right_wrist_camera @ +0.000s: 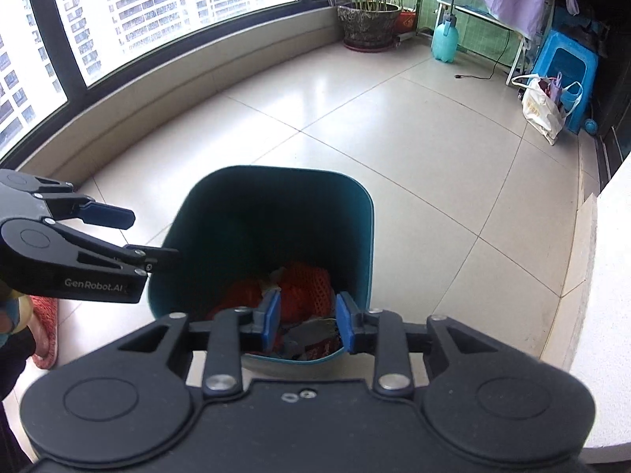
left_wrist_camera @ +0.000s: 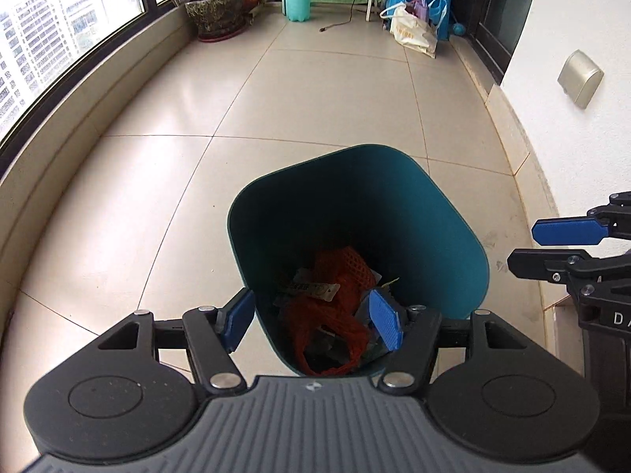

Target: Collect trash

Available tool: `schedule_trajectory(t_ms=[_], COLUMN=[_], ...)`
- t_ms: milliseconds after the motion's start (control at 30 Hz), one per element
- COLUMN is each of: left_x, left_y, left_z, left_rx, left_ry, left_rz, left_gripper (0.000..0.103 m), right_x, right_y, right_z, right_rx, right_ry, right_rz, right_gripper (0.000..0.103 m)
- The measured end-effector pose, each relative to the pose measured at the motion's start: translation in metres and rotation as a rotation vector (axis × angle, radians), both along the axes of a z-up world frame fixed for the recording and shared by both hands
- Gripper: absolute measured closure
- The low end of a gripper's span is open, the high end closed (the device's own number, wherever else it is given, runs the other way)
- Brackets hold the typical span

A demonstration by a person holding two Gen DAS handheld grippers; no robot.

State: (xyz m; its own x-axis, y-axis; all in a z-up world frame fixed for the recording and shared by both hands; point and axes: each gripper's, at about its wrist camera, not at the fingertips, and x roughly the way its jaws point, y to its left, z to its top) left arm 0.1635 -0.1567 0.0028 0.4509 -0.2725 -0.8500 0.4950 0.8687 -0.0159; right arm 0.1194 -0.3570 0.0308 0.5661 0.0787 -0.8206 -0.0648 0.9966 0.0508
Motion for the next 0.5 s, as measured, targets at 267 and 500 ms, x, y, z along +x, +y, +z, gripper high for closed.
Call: schedule_trajectory(t_ms=[267, 500], left_x=[-0.051, -0.078], left_y=[0.030, 0.059], left_z=[0.021, 0.023], left_rx=[-0.062, -0.082], left_ry=[-0.100, -0.151], left_rz=[0.014, 0.058], left_gripper=[0.035, 0.034], right_x=[-0.058, -0.089], right_y=[0.023, 0.034], right_z=[0.030, 0.030], right_rx=[0.069, 0.087], right_ry=[-0.100, -0.199], right_rz=[-0.055, -0.072], right_gripper=[0.054, 0.032])
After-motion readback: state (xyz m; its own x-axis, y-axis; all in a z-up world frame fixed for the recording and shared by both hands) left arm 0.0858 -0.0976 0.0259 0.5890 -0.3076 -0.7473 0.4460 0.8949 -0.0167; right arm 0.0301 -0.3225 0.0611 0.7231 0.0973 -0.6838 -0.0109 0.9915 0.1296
